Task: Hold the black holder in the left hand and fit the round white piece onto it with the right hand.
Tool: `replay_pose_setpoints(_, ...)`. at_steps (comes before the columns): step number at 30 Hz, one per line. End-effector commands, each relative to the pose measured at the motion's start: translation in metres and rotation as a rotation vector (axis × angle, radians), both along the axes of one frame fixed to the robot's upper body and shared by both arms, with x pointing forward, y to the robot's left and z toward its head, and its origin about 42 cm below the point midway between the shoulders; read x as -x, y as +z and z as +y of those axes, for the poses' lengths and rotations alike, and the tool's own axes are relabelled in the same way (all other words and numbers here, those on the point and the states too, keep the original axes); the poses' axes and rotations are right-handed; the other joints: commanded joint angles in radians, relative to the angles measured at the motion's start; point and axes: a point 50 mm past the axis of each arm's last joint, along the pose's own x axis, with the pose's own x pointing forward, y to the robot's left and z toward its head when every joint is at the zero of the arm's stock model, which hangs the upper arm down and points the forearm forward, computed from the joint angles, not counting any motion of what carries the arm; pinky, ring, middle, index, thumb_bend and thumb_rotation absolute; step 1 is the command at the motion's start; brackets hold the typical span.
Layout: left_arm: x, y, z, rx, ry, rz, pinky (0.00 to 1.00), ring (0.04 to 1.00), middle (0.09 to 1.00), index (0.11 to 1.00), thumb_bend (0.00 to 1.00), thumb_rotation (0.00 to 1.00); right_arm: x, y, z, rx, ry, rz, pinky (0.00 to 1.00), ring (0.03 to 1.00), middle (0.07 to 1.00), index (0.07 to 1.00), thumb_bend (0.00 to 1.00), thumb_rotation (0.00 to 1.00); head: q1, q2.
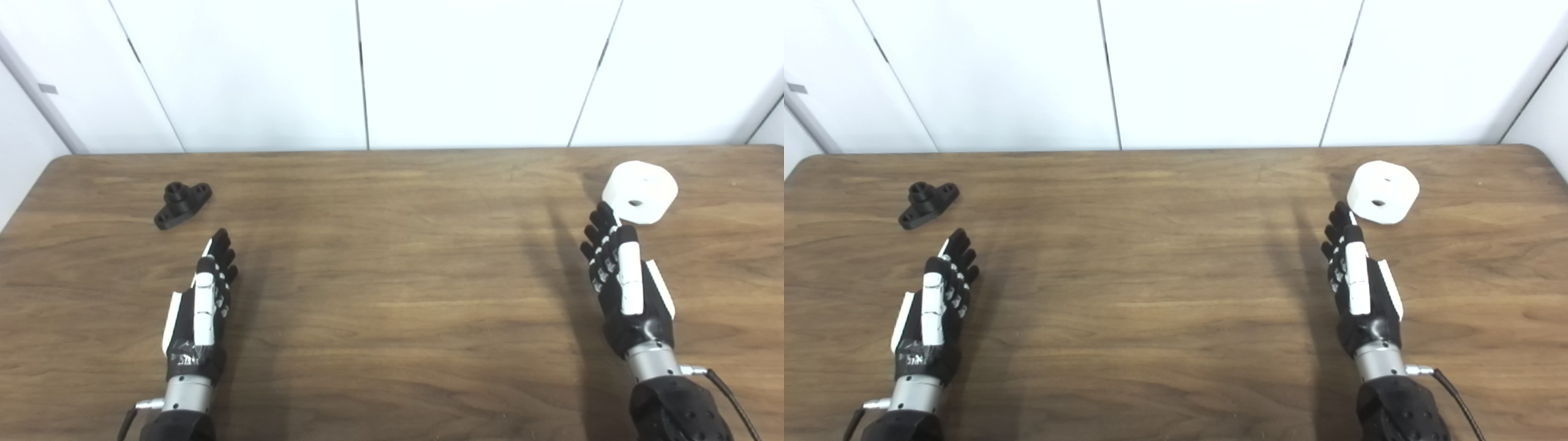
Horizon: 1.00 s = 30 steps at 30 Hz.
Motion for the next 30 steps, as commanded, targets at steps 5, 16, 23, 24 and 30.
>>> replay_pose_setpoints(5,-0.005,0.013,0.003,-0.025,-0.01,-0.067,1.0,1.0,1.0,0.996,0.53,1.0,-0.004,0.016,0.003,0.004,0.013,-0.071,1.0,1.0,1.0,1.0,0.57,1.0,-0.002,0.004)
replay_pose_setpoints(16,-0.004,0.014,0.001,-0.019,-0.013,-0.062,1.0,1.0,1.0,0.993,0.53,1.0,-0.003,0.017,0.001,0.006,0.01,-0.068,1.0,1.0,1.0,1.0,0.56,1.0,0.044,-0.007)
replay_pose_setpoints(23,-0.001,0.009,-0.011,-0.022,0.007,-0.065,1.0,1.0,1.0,0.977,0.54,0.98,0.002,0.015,-0.01,0.019,0.016,-0.063,1.0,1.0,1.0,1.0,0.55,1.0,0.171,-0.069)
replay_pose_setpoints(24,-0.001,0.007,-0.014,-0.02,0.011,-0.068,1.0,1.0,1.0,0.974,0.54,0.97,0.003,0.013,-0.012,0.015,0.016,-0.062,1.0,1.0,1.0,1.0,0.55,1.0,0.195,-0.085)
replay_pose_setpoints(30,0.002,-0.001,-0.026,-0.017,0.004,-0.059,1.0,1.0,1.0,0.975,0.49,0.98,0.005,0.006,-0.023,0.028,0.031,-0.055,1.0,1.0,1.0,1.0,0.55,1.0,0.284,-0.159)
